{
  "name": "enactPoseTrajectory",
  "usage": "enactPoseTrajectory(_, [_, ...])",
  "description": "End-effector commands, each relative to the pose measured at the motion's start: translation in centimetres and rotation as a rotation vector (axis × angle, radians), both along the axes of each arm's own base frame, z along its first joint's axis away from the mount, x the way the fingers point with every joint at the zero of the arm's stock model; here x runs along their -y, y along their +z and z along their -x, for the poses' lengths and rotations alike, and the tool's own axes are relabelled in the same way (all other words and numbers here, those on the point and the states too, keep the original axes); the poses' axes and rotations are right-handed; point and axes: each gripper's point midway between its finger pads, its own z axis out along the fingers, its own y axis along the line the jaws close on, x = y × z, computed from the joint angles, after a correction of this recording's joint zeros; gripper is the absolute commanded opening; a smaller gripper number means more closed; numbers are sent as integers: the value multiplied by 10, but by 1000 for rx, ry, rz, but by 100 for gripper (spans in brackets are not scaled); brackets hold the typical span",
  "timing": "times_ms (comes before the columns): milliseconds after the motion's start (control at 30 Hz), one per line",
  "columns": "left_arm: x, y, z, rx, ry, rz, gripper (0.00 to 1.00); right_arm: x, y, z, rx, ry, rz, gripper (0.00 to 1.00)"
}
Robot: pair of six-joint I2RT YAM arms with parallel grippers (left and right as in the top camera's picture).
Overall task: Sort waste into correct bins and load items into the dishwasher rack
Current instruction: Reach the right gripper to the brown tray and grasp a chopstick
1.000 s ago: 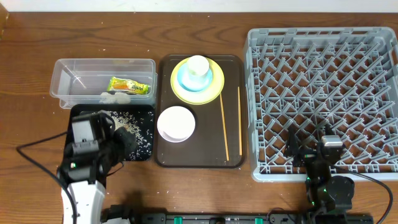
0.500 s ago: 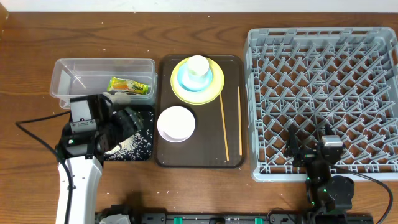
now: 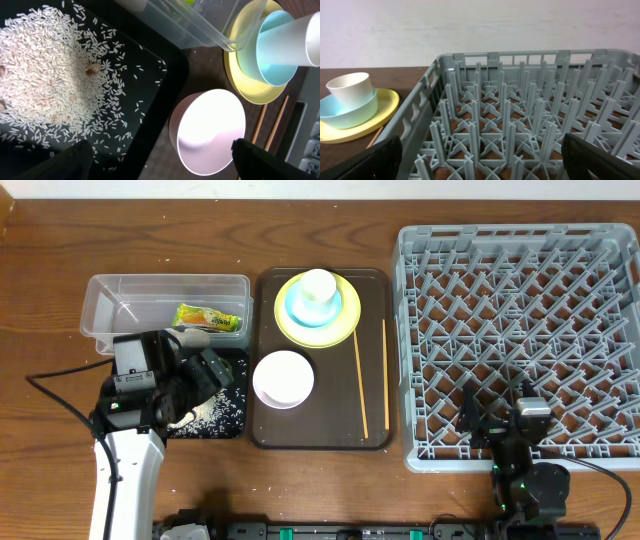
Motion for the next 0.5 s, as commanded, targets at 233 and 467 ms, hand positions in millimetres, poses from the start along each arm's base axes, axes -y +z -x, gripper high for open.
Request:
enactPoseTrajectory(233, [0,5,-4,11,10,12,94,5,46,5,20,-20,9,99])
enactPoseTrajectory(467, [0,5,-4,11,10,12,94,11,104,-11,-207,-48,84,99])
